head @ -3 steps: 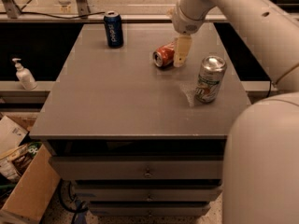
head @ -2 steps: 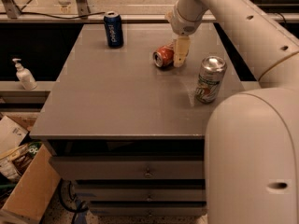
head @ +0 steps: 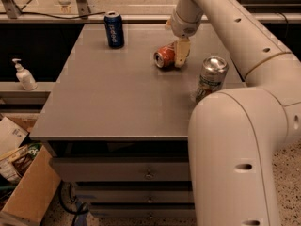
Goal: Place coke can upright
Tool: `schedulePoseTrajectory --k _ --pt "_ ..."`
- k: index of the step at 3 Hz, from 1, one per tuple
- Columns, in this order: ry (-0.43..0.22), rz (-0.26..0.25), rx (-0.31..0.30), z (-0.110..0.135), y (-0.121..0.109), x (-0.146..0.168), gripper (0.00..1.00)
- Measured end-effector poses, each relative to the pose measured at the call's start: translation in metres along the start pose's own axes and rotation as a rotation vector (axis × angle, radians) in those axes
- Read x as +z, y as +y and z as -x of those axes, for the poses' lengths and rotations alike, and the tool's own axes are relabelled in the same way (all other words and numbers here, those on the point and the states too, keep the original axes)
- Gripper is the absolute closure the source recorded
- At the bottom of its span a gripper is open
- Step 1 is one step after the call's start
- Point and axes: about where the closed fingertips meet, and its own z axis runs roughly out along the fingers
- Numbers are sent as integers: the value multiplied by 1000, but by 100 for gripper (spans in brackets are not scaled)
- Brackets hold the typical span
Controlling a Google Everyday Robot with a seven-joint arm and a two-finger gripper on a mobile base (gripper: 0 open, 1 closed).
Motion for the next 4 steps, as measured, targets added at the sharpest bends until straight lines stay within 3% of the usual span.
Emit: schedulePoseTrajectory --k 1,3,4 --pt "6 20 4 -5 3 1 40" --pt "23 11 32 -15 10 -24 87" --pt "-47 1 98 -9 18 -41 100"
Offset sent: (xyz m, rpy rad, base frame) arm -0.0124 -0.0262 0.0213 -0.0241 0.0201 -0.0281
